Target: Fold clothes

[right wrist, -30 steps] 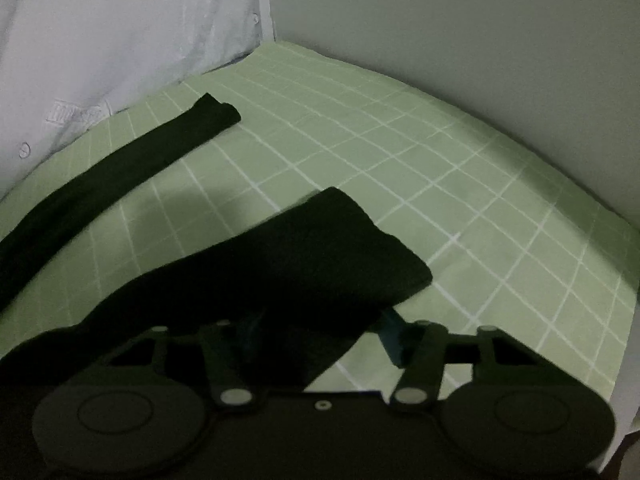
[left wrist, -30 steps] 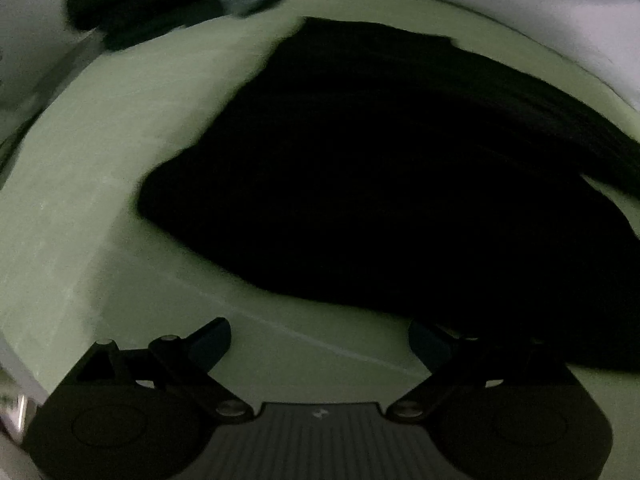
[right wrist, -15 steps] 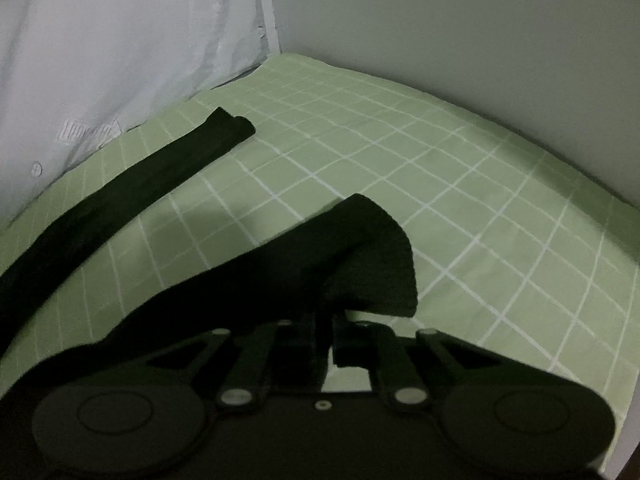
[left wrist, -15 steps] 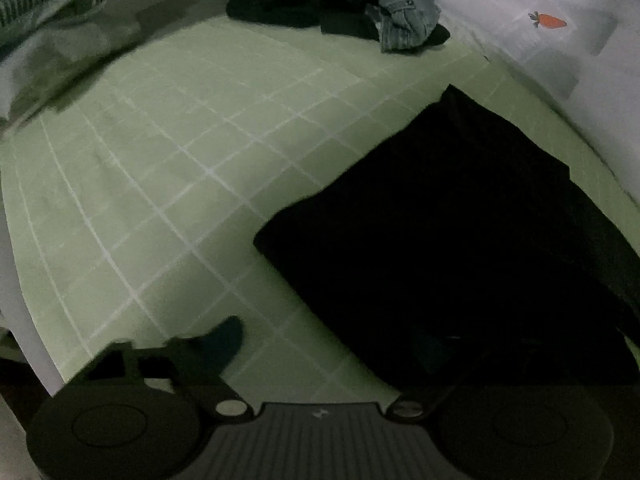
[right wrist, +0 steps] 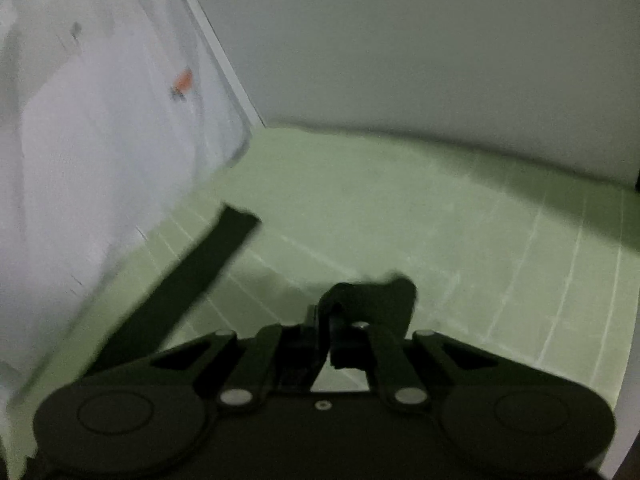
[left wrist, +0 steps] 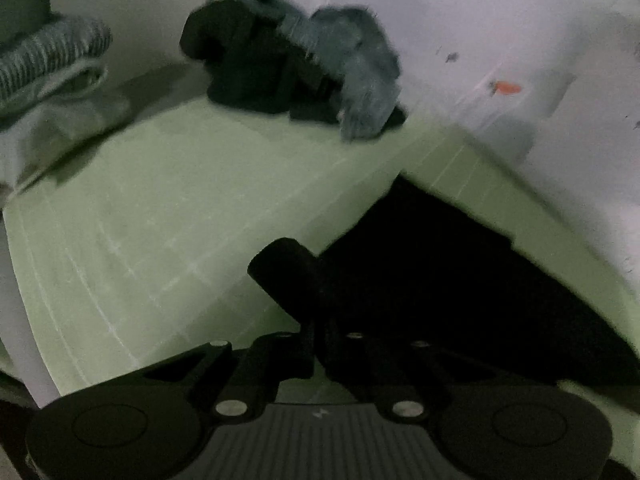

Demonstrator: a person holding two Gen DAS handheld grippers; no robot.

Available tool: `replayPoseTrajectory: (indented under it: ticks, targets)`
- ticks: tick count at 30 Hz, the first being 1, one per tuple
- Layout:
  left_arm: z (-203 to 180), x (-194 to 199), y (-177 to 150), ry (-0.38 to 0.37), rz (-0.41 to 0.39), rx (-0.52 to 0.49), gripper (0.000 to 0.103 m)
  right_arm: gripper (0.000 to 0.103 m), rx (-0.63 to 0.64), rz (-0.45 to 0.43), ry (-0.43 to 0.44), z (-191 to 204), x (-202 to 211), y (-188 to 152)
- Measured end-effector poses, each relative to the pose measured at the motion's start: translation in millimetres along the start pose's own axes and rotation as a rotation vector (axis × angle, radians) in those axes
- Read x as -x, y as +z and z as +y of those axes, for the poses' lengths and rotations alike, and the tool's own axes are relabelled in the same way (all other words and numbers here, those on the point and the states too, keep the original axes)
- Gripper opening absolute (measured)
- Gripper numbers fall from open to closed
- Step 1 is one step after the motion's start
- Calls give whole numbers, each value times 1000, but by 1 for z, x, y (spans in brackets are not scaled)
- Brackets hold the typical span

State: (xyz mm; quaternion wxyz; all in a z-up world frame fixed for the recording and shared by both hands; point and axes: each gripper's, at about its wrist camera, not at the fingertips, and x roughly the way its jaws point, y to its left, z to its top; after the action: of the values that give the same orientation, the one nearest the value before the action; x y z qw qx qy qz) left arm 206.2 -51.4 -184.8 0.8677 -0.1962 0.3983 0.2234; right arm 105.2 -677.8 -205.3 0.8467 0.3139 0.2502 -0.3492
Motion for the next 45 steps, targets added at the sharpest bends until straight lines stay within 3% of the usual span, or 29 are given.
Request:
replayPoseTrajectory:
  ticks: [4, 7, 12, 14, 18, 27, 32, 39, 45]
  targets:
    - [-1, 23, 9, -32, -45, 11, 5, 4, -21, -86, 46, 1, 32, 18]
    - [-2, 22, 9, -27, -40, 21, 5, 4, 16, -115, 28, 0, 33, 25]
    - [-8, 8, 9, -19, -25, 38, 5, 4, -54, -92, 9, -2, 11, 25]
    - [-15, 2, 13, -15, -31, 34, 5, 4, -28, -97, 3, 8, 1, 27]
    - [-25, -14, 25, -14, -22, 79, 5, 4, -5, -80, 8, 26, -29, 40]
    - [-55, -51, 50, 37, 16, 34, 5, 4, 185, -56, 62, 79, -90, 54]
    - [-74, -76, 69, 36, 40, 26, 5, 4, 201, -49, 69, 106, -120, 63]
    - [-106, -129, 94, 35, 56, 5, 5, 4, 294, -21, 42, 152, -175, 64]
    - [-124, -184, 110, 41, 84, -13, 6, 6, 271, 35, 28, 189, -241, 63]
